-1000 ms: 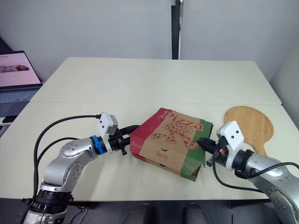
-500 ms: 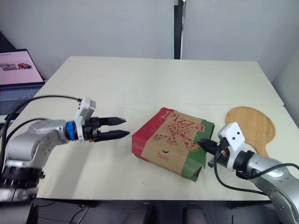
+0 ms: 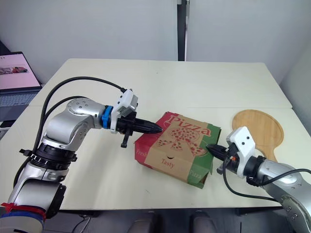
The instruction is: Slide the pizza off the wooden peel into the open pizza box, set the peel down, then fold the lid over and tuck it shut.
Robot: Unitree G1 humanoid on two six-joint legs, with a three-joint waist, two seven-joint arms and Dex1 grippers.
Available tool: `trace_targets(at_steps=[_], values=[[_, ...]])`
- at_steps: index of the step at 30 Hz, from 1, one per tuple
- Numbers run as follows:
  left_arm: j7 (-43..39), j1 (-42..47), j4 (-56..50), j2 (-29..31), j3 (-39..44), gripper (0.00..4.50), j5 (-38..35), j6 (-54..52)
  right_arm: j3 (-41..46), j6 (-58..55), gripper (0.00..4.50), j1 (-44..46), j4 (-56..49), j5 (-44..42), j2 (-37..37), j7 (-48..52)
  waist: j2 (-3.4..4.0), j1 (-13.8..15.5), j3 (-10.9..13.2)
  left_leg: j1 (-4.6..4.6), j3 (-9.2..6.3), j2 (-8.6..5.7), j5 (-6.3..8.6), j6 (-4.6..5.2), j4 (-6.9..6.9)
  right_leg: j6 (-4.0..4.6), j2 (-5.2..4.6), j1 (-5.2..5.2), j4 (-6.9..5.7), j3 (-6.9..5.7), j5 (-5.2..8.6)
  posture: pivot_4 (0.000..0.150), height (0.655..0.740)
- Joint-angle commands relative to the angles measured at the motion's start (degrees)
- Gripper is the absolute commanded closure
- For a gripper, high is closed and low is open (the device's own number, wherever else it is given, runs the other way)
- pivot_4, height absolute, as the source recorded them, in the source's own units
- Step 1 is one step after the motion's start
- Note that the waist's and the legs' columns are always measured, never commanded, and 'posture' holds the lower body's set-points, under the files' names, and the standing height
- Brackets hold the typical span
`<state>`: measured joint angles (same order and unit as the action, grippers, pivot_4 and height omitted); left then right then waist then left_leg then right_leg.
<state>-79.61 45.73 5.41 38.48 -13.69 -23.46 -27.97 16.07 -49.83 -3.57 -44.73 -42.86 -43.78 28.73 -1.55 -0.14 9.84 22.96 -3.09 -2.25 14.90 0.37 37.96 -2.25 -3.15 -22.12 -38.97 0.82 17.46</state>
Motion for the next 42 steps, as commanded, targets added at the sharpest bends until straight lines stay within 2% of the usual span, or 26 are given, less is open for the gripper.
trace_targets(at_steps=[1, 4, 11, 18, 28, 33, 37, 42], values=[[-2.07, 0.80, 0.79, 0.00, -0.13, 4.48, 1.36, 2.87, 8.21, -0.33, 4.50, -4.96, -2.06, -0.97, -3.16, 2.76, -0.06, 0.13, 0.03, 0.01, -0.01, 0.01, 0.00, 0.00, 0.01, 0.00, 0.00, 0.02, 0.02, -0.02, 0.00, 0.150, 0.7318], [-3.43, 0.28, 1.07, -0.16, -0.90, 4.48, 2.39, 4.46, 10.15, 0.80, 4.50, -9.41, -2.19, 0.91, -5.41, 4.98, -0.06, 0.14, 0.03, 0.01, -0.01, 0.00, 0.00, 0.01, 0.01, 0.00, 0.00, 0.05, 0.03, -0.03, 0.00, 0.150, 0.7318], [-4.01, -0.92, 2.20, -1.23, -1.38, 4.48, 4.73, 7.07, 7.19, 2.52, 4.50, -13.11, -4.71, 2.93, -7.28, 7.55, -0.06, -0.08, 0.03, -0.04, 0.00, 0.04, 0.00, 0.01, 0.02, 0.00, 0.03, 0.06, -0.03, -0.02, 0.00, 0.150, 0.7318], [-3.50, -1.97, 2.11, -1.94, -1.47, 4.48, 5.80, 8.01, -0.05, 5.41, 4.50, -12.14, -4.02, 7.75, -6.91, 7.61, -0.06, 0.03, 0.03, -0.03, -0.01, 0.02, 0.00, 0.01, 0.05, -0.01, 0.02, 0.08, -0.01, -0.04, 0.00, 0.150, 0.7318], [-2.73, -1.34, 1.72, -2.17, -0.85, 4.48, 6.03, 7.21, -4.82, 3.23, 4.50, -6.13, -5.34, 4.44, -3.53, 6.29, -0.06, -0.04, 0.03, -0.04, -0.02, 0.02, 0.00, 0.01, 0.05, -0.01, 0.02, 0.08, -0.02, -0.04, 0.00, 0.150, 0.7318], [-1.60, -2.14, -0.27, -2.39, -2.69, 4.48, 7.52, 6.62, -8.01, 3.18, 4.50, -7.13, -5.26, 7.72, -4.16, 5.08, -0.06, -0.02, 0.03, -0.04, -0.03, 0.03, 0.00, 0.01, 0.05, -0.01, 0.02, 0.07, -0.03, -0.04, 0.00, 0.150, 0.7318], [-1.08, -2.81, 0.30, -2.43, -3.78, 4.48, 9.73, 7.97, -5.32, 3.90, 4.50, -9.17, -5.34, 9.06, -4.72, 5.02, -0.06, 0.01, 0.03, -0.04, -0.03, 0.02, 0.00, 0.01, 0.05, -0.01, 0.02, 0.08, -0.02, -0.04, 0.00, 0.150, 0.7318], [-0.20, -2.36, 0.85, -3.34, -3.01, 4.48, 9.35, 7.60, 6.19, 2.91, 4.50, -13.54, -6.07, 4.33, -4.57, 7.60, -0.06, 0.10, 0.03, -0.04, -0.03, 0.02, 0.00, 0.01, 0.07, -0.01, 0.02, 0.11, -0.03, -0.05, 0.00, 0.150, 0.7318]])
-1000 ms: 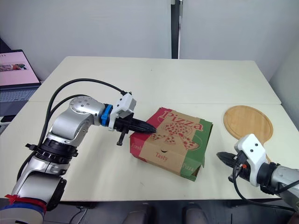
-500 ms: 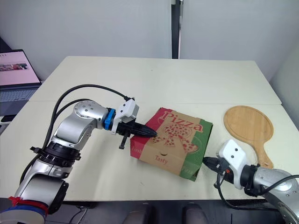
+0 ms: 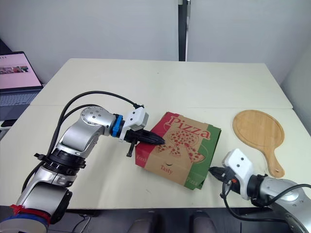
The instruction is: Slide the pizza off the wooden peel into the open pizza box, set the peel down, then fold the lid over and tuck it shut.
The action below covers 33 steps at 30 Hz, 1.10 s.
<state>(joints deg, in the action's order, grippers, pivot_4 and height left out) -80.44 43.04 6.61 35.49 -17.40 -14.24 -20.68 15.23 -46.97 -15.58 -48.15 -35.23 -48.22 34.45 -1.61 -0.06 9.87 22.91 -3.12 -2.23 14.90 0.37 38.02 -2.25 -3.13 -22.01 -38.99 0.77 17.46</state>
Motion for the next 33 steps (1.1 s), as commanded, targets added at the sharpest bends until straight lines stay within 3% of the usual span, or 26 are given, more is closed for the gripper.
trace_targets(at_steps=[1, 2, 7, 15, 22, 33], values=[[0.69, 0.48, -0.17, -0.48, 0.83, 4.48, 0.08, 0.38, 9.33, -0.42, 4.50, -2.35, -2.98, -4.96, -0.11, 2.70, 0.00, 0.03, 0.00, 0.00, 0.00, 0.00, 0.00, 0.00, 0.00, 0.00, 0.00, 0.00, 0.01, 0.00, 0.00, 0.150, 0.7318], [0.71, 0.73, 0.17, -0.62, 0.92, 4.48, 0.10, 0.49, 11.77, -0.90, 4.50, -3.09, -3.61, -7.12, -0.25, 3.52, 0.00, 0.04, 0.00, -0.01, 0.00, -0.01, 0.00, 0.00, 0.00, 0.00, 0.00, 0.01, 0.01, 0.00, 0.00, 0.150, 0.7318], [0.68, 1.84, 1.78, -1.00, 1.36, 4.50, 0.06, 0.96, 15.71, -2.73, 2.87, -3.17, -8.54, -15.59, -1.96, 3.58, 0.00, -0.04, 0.00, -0.03, 0.00, 0.01, 0.00, 0.00, 0.01, 0.00, 0.00, 0.03, -0.01, 0.01, 0.00, 0.150, 0.7318], [0.83, 2.73, 2.35, -1.13, 1.66, 4.50, -0.21, 0.99, -1.76, 1.51, 0.02, 6.75, -11.85, -8.71, -5.68, -4.21, 0.00, -0.07, 0.00, -0.02, 0.00, 0.00, 0.00, 0.00, 0.03, 0.00, 0.00, 0.02, -0.01, -0.01, 0.00, 0.150, 0.7318], [0.72, 2.87, 2.03, -1.07, 1.74, 4.50, -0.35, 0.84, -13.23, 3.29, 0.02, 10.56, -10.76, 3.04, -5.98, -7.11, -0.01, -0.05, 0.00, 0.01, -0.01, 0.00, -0.01, -0.01, 0.04, 0.00, -0.01, 0.00, 0.02, -0.01, 0.00, 0.150, 0.7318], [-0.81, 1.85, -0.08, -0.58, 0.96, 4.50, -0.13, 2.54, -16.59, 5.86, 0.02, 10.31, -7.07, 12.28, -2.65, -7.85, 0.00, -0.05, 0.00, 0.00, -0.01, 0.00, -0.01, -0.01, 0.05, 0.00, -0.01, 0.00, -0.01, 0.00, 0.00, 0.150, 0.7318]])
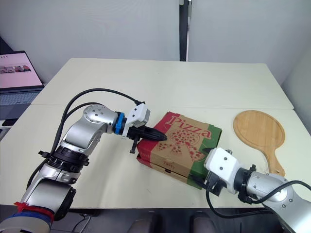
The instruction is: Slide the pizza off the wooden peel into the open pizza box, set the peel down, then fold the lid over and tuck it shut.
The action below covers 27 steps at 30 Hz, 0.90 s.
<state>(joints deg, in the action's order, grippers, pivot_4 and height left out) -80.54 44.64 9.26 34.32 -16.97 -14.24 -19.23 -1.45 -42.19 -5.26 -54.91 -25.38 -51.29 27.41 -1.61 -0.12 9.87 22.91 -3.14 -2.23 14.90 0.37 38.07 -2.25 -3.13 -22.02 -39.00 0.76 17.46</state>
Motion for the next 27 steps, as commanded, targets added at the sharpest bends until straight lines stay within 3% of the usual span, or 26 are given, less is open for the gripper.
trace_targets(at_steps=[1, 16, 20, 24, 27], values=[[-1.05, -0.12, -3.65, 0.69, 0.19, 4.50, -0.04, 1.31, -0.39, 1.11, 0.02, -0.19, -0.36, 3.02, 0.71, -0.87, 0.00, 0.00, 0.00, 0.00, 0.00, 0.00, 0.00, 0.00, 0.00, 0.00, 0.00, 0.00, 0.00, 0.00, 0.00, 0.150, 0.7318], [-0.17, -5.08, -6.30, 1.78, -2.58, 4.50, 4.72, 5.12, -2.34, 0.83, 0.02, -1.95, -0.75, 7.86, 2.73, 0.18, 0.02, -0.01, -0.01, -0.03, 0.00, 0.00, 0.00, 0.00, 0.00, 0.00, 0.01, 0.01, -0.02, 0.00, 0.00, 0.150, 0.7318], [0.86, -4.81, -6.01, 1.48, -2.43, 4.50, 5.20, 5.26, 2.52, -0.42, 0.02, -2.21, -2.57, 2.33, 4.40, 2.16, 0.01, -0.01, -0.01, -0.03, 0.00, 0.00, 0.00, 0.00, 0.00, 0.00, 0.01, 0.02, -0.02, 0.00, 0.00, 0.150, 0.7318], [1.45, -4.41, -5.90, 1.09, -2.11, 4.50, 5.21, 4.89, 8.75, -5.27, 0.02, 0.46, -3.44, -9.27, 6.64, 3.95, 0.02, -0.05, -0.01, -0.05, 0.00, 0.01, 0.00, 0.00, 0.00, 0.00, 0.01, 0.04, -0.02, 0.00, 0.00, 0.150, 0.7318], [1.87, -4.23, -6.23, 0.95, -1.96, 4.50, 5.03, 4.47, 3.07, -8.11, 0.19, 9.22, 1.63, -8.87, 10.32, 0.64, 0.02, -0.16, -0.01, -0.09, -0.01, 0.02, 0.00, 0.00, -0.01, 0.00, 0.02, 0.06, -0.03, 0.00, 0.00, 0.150, 0.7318]])
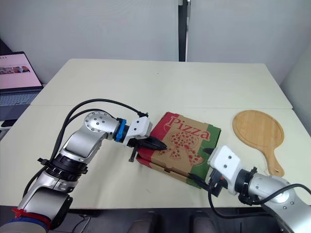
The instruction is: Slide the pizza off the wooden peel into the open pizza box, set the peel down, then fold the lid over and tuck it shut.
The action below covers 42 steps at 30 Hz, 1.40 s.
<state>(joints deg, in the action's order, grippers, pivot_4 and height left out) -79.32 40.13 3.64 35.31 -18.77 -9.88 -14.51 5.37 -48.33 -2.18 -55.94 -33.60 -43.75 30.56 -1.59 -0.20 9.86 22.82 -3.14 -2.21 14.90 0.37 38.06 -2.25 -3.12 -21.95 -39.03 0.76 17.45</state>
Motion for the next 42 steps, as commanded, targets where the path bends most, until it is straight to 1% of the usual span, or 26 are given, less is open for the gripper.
trace_targets(at_steps=[1, 2, 3, 7, 10, 11, 13, 15, 17, 19, 27, 34, 42], values=[[0.90, 0.31, -0.78, -0.14, 0.01, 4.50, 0.58, -0.43, -6.94, -2.53, 0.40, 8.96, 4.83, 0.82, 3.83, -3.23, 0.00, -0.25, 0.00, -0.02, 0.00, 0.00, 0.00, 0.00, 0.00, 0.00, 0.00, 0.01, 0.00, 0.00, 0.00, 0.150, 0.7318], [1.12, 0.35, -0.88, -0.25, 0.16, 4.50, 0.50, -0.59, -9.35, -2.93, 0.63, 10.88, 6.43, 2.00, 4.54, -3.58, 0.01, -0.31, -0.01, -0.05, 0.01, 0.00, 0.00, 0.00, 0.00, 0.00, 0.01, 0.01, -0.01, 0.02, 0.00, 0.150, 0.7318], [1.28, 0.37, -1.02, -0.34, 0.35, 4.50, 0.36, -0.55, -11.77, -2.98, 0.96, 12.69, 8.22, 3.29, 5.47, -3.89, 0.01, -0.27, -0.01, -0.05, 0.01, -0.01, 0.00, 0.00, -0.01, 0.00, 0.01, 0.00, -0.01, 0.02, 0.00, 0.150, 0.7318], [2.01, 0.08, -2.99, -0.45, 2.32, 4.50, -2.01, -2.14, -19.51, -1.58, 2.39, 17.13, 13.86, 7.31, 8.52, -3.80, 0.00, -0.14, 0.00, 0.10, -0.01, -0.04, -0.01, -0.01, -0.03, 0.01, 0.00, -0.14, 0.00, 0.01, 0.00, 0.150, 0.7318], [1.96, 0.99, -4.02, 0.31, 6.24, 4.50, -6.32, -6.29, -22.65, -0.47, 3.52, 18.47, 15.46, 9.14, 9.11, -2.39, 0.00, -0.17, 0.00, 0.12, 0.01, -0.05, 0.00, -0.01, -0.01, 0.01, -0.02, -0.17, 0.00, 0.05, 0.00, 0.150, 0.7318], [1.82, 1.69, -3.53, 1.00, 7.56, 4.50, -7.39, -7.66, -23.08, -0.22, 3.82, 18.80, 15.79, 9.45, 9.24, -2.06, 0.00, -0.19, 0.00, 0.12, 0.00, -0.04, -0.01, -0.01, 0.00, 0.01, -0.01, -0.18, 0.00, 0.04, 0.00, 0.150, 0.7318], [0.76, 3.28, -0.41, 3.69, 9.13, 4.50, -7.08, -7.44, -23.69, 0.31, 4.48, 19.40, 16.32, 9.93, 9.28, -1.46, 0.00, -0.25, 0.00, 0.10, -0.02, -0.03, -0.01, -0.01, 0.00, 0.01, 0.00, -0.18, -0.03, 0.03, 0.00, 0.150, 0.7318], [-0.77, 4.39, 4.43, 7.23, 9.32, 4.50, -4.77, -4.12, -24.16, 0.80, 4.48, 19.80, 16.68, 10.55, 9.15, -0.66, 0.02, -0.47, -0.01, 0.07, -0.03, -0.02, -0.01, -0.01, -0.02, 0.01, 0.03, -0.19, -0.05, 0.00, 0.00, 0.150, 0.7318], [-2.48, 4.41, 9.18, 10.74, 7.95, 4.50, -1.05, 2.02, -24.36, 1.25, 4.48, 20.10, 16.97, 11.00, 9.20, -0.01, 0.04, -0.79, -0.02, 0.03, -0.02, -0.02, -0.01, -0.01, -0.04, 0.01, 0.04, -0.19, -0.06, 0.02, 0.00, 0.150, 0.7318], [-3.71, 3.64, 11.46, 12.47, 6.84, 4.50, 0.87, 5.49, -24.39, 1.51, 4.48, 20.49, 17.21, 11.21, 9.37, 0.51, 0.04, -0.92, -0.02, 0.03, -0.01, -0.03, -0.01, -0.01, -0.07, 0.01, 0.03, -0.20, -0.04, 0.03, 0.00, 0.150, 0.7318], [-5.75, -0.53, 7.13, 10.78, 5.55, 4.50, 0.22, 4.44, -24.35, 1.27, 4.48, 21.45, 17.42, 11.80, 9.74, 2.10, 0.01, -0.79, -0.01, 0.12, -0.03, -0.05, 0.00, -0.01, -0.02, 0.01, -0.02, -0.21, -0.03, 0.01, 0.00, 0.150, 0.7318], [-6.57, -1.27, 6.38, 9.66, 4.66, 4.50, 0.57, 5.17, -24.21, 0.63, 4.48, 21.29, 16.92, 11.71, 9.77, 3.04, 0.02, -0.91, -0.01, 0.11, -0.02, -0.04, -0.01, -0.01, -0.03, 0.01, -0.02, -0.23, -0.05, 0.02, 0.00, 0.150, 0.7318], [-4.24, -1.34, 4.80, 6.40, 6.02, 4.50, -0.84, 2.62, -24.22, 0.25, 4.48, 20.90, 16.70, 11.51, 10.19, 3.02, 0.01, -0.88, -0.01, 0.12, -0.02, -0.05, 0.00, -0.01, -0.02, 0.01, -0.02, -0.22, -0.04, 0.01, 0.00, 0.150, 0.7318]])
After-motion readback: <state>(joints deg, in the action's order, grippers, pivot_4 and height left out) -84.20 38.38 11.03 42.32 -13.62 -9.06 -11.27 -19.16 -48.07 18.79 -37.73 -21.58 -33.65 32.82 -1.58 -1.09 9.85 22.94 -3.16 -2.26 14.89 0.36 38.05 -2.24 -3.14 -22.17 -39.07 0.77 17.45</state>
